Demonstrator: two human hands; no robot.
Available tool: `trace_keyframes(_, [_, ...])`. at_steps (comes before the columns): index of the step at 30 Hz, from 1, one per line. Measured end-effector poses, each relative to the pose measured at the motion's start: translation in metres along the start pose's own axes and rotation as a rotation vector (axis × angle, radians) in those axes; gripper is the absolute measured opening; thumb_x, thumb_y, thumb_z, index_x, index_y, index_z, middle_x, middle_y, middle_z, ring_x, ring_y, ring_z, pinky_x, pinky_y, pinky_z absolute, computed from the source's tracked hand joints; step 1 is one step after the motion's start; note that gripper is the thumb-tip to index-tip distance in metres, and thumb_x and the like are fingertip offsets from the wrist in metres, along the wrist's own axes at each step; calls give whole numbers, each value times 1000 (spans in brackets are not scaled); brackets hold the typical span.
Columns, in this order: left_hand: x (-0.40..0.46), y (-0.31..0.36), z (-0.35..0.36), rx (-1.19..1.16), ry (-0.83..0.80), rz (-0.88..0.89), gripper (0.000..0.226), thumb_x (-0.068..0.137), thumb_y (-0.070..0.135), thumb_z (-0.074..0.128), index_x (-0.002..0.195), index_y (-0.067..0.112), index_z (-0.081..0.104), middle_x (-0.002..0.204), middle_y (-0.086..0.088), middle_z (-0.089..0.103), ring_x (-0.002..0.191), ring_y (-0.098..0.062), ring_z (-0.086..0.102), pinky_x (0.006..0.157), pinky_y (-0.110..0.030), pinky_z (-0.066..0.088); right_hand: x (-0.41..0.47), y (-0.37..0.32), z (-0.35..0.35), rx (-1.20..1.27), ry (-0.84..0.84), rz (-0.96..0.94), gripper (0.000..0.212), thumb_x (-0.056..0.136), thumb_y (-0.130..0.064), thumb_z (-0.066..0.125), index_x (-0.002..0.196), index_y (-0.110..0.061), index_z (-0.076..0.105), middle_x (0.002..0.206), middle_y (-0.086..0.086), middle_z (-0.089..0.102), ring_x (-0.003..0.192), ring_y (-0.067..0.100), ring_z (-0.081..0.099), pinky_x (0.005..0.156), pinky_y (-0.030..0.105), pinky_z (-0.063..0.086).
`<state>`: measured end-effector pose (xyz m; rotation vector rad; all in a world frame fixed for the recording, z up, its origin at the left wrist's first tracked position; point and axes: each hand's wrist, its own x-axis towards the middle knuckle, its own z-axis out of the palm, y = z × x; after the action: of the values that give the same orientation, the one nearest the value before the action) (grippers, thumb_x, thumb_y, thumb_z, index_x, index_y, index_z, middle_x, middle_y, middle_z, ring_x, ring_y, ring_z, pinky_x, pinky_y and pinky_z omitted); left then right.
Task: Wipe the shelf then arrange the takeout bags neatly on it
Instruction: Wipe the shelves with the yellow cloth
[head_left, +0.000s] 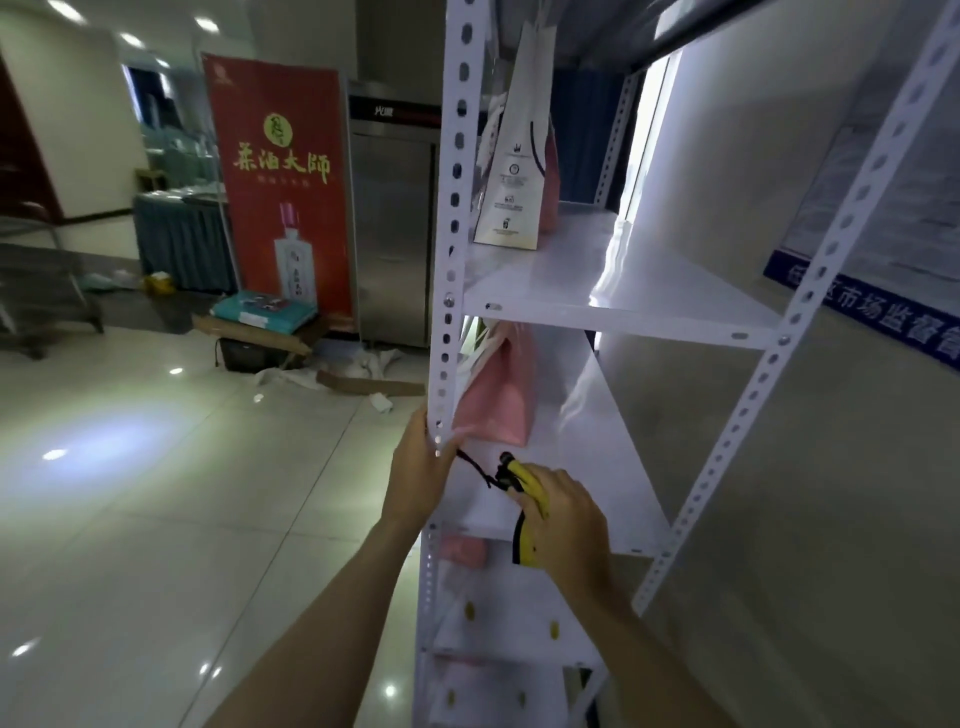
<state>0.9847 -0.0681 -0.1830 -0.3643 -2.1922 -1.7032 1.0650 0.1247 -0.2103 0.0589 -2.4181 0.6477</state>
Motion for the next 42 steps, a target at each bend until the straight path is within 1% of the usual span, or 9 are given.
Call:
trace_keyframes(7, [-47, -54, 16, 0, 6, -80, 44, 100, 29, 65, 123, 61, 45, 116, 32, 63, 110, 5, 63, 89, -14, 50, -74, 52, 57, 85, -168, 0, 43, 91, -23, 74, 131, -37, 65, 117, -21, 68, 104, 7, 63, 81, 21, 54])
trace_keyframes(14, [-79, -109, 37, -13, 57, -199, 54, 99, 28, 66, 149, 31, 45, 130, 17, 66, 116, 9, 60, 97, -17, 52, -131, 109, 111, 137, -294, 107, 42, 97, -35, 67, 135, -49, 56, 114, -25, 66, 98, 9, 64, 76, 32, 57])
trace_keyframes(19, [-96, -133, 54, -52, 116, -248, 61, 92, 39, 72, 146, 41, 43, 133, 19, 63, 121, 4, 59, 97, -21, 52, -157, 145, 138, 174, -333, 154, 38, 97, -51, 55, 135, -49, 57, 118, -27, 66, 105, 1, 63, 82, 30, 59])
trace_keyframes(23, [-109, -174, 65, -13, 115, -263, 67, 89, 42, 75, 146, 33, 43, 136, 19, 60, 120, 0, 61, 97, -24, 53, -168, 164, 161, 206, -308, 218, 39, 97, -54, 50, 134, -45, 61, 114, -27, 65, 105, 2, 63, 87, 35, 58])
trace_keyframes(26, [-118, -218, 78, 93, 133, -260, 48, 87, 51, 72, 127, 37, 51, 115, 20, 65, 104, 1, 65, 87, -28, 57, -171, 178, 186, 193, -258, 199, 36, 98, -50, 55, 132, -42, 63, 112, -22, 68, 102, 6, 65, 83, 38, 59])
trace_keyframes(30, [-129, -266, 101, 119, 184, -236, 20, 90, 51, 64, 99, 44, 48, 88, 2, 63, 75, -13, 61, 66, -33, 53, -167, 199, 229, 195, -236, 203, 37, 96, -52, 54, 130, -41, 64, 115, -23, 67, 108, 7, 63, 88, 41, 56])
trace_keyframes(34, [-132, -304, 120, 20, 260, -210, 18, 98, 30, 66, 96, 39, 50, 86, -6, 63, 74, -16, 60, 65, -22, 49, -157, 215, 277, 246, -227, 213, 33, 98, -38, 62, 130, -39, 66, 112, -28, 61, 106, 3, 60, 81, 8, 44])
trace_keyframes(37, [-130, -332, 125, -25, 295, -136, 19, 97, 34, 66, 92, 19, 55, 78, -13, 64, 70, -28, 63, 65, -37, 52, -145, 227, 319, 239, -215, 157, 32, 98, -41, 62, 131, -42, 64, 105, -21, 65, 97, 10, 63, 74, 22, 52])
trace_keyframes(42, [-138, -388, 135, -17, 342, 38, 31, 97, 44, 63, 92, 15, 53, 67, 2, 58, 56, -25, 63, 58, -50, 55, -137, 250, 373, 250, -264, 96, 31, 101, -45, 55, 131, -45, 60, 104, -13, 64, 98, 14, 63, 81, 34, 54])
